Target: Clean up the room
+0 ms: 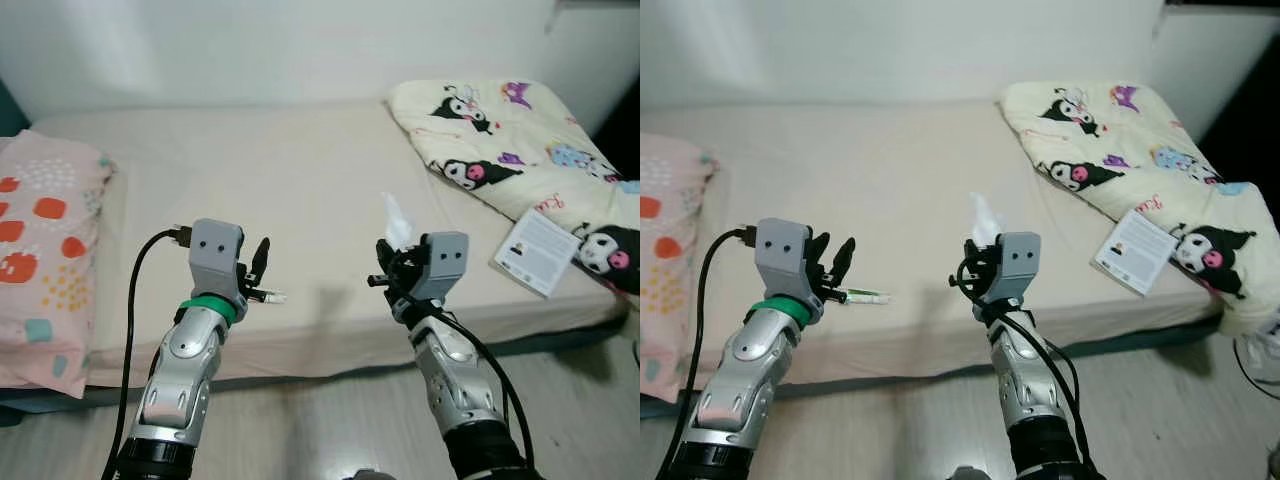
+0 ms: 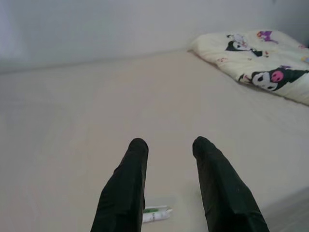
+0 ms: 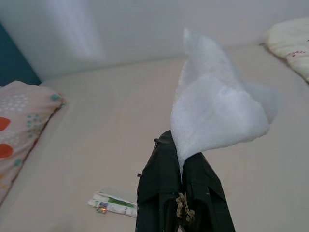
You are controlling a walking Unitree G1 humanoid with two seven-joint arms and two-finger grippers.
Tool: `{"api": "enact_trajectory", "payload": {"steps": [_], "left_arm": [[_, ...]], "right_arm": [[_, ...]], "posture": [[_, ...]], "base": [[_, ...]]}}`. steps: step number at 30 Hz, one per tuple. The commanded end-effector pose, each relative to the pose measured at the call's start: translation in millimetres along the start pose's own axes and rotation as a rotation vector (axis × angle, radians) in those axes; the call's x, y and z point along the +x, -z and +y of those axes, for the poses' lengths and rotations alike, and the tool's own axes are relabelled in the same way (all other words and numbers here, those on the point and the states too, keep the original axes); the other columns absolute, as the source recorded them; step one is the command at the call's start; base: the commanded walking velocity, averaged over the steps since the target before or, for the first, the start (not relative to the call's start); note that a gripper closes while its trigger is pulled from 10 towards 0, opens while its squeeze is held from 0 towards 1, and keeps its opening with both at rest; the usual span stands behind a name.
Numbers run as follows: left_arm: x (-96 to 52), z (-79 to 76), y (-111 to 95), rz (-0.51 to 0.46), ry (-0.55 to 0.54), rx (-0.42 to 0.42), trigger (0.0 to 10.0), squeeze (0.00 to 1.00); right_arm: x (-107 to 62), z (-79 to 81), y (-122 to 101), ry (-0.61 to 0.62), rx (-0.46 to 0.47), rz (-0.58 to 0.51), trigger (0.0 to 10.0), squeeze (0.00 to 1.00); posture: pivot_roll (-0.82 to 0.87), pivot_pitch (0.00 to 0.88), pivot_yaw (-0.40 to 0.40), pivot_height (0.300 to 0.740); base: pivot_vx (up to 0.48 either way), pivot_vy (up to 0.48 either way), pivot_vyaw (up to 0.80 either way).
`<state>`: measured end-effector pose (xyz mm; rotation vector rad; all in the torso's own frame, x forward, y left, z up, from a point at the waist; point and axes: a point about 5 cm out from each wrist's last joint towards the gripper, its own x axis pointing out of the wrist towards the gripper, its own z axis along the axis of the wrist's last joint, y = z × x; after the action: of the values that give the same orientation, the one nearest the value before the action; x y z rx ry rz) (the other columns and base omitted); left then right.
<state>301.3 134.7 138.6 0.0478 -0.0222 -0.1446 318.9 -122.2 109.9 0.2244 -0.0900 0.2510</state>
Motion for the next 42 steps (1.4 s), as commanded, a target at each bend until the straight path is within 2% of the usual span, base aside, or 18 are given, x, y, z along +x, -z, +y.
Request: {"api": "enact_trajectory", "payload": {"steps": [1,4,16,33,42], "left_arm": [[-1.1,0.7,5,0.027,-0.007,0.014,10.0,0.00],[-1.0,0.7,4,0.025,-0.008,0.020,10.0,0.00],[-1.0,-0.5,3,0.031,-0.005,0.027,10.0,0.00],[-0.6,3.9,4,0.046,-0.020,0.038,10.0,0.00],[0.4,5.7,4,0.051,-0.026,0.037,10.0,0.00]], "right_arm": [[-3.0,0.5,5,0.003,0.014,0.016,10.0,0.00],[-3.0,0.3,4,0.004,0.017,0.015,10.0,0.00],[-4.7,2.9,7,0.005,0.024,0.022,10.0,0.00],[-3.4,10.7,8,-0.020,0.037,0.020,10.0,0.00],[-1.5,16.5,5,-0.044,0.035,0.004,10.0,0.00]], "posture": [[-0.06,0.039,0.024,0.714],[-0.06,0.042,0.025,0.714],[-0.06,0.054,0.032,0.714],[-0.05,0.058,0.045,0.714],[-0.05,0.056,0.048,0.714]], "base": [[0.000,0.000,0.00],[0.000,0.000,0.00],[0.000,-0.472,0.00],[0.000,0.000,0.00],[-0.347,0.000,0.00]]}}
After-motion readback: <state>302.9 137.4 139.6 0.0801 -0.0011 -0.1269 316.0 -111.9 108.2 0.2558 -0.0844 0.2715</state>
